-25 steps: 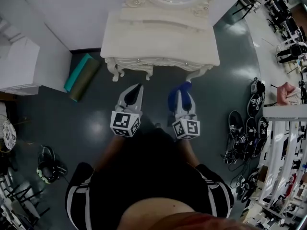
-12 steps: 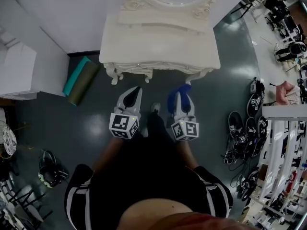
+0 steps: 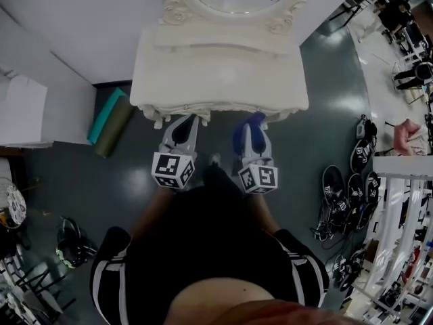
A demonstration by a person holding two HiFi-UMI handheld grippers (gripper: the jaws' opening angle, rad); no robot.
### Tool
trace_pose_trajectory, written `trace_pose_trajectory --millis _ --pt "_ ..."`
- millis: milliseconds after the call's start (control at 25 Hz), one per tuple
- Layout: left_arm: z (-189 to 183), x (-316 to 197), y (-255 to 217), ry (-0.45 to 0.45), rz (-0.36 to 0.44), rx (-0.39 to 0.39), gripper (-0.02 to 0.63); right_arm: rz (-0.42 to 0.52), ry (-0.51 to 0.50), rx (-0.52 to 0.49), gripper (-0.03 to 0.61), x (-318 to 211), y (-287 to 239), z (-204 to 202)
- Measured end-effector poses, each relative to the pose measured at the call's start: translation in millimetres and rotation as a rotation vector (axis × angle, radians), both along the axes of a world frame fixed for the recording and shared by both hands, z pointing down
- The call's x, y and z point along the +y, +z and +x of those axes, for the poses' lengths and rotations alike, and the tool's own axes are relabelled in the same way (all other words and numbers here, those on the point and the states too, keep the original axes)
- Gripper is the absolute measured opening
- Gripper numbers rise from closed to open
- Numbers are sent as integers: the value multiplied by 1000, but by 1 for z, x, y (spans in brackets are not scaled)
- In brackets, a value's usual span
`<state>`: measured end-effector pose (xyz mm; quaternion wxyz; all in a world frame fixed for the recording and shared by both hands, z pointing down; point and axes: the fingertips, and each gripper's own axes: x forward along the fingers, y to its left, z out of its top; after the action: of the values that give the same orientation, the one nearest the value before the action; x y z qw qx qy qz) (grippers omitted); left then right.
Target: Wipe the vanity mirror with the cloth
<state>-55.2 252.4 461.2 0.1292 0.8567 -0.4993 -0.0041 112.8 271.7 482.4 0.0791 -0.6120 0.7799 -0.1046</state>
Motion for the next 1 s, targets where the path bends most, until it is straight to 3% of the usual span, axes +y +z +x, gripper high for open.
trace_pose_trajectory --millis 360,640,1000 --pt "52 -81 -9 -41 -17 11 9 -8 -35 6 41 -89 -2 53" --pt "49 -126 -8 -134 -16 -6 9 -4 -64 -8 41 -144 4 70" --pt "32 -186 -28 -128 26 -5 9 -32 -61 -25 41 -196 7 53"
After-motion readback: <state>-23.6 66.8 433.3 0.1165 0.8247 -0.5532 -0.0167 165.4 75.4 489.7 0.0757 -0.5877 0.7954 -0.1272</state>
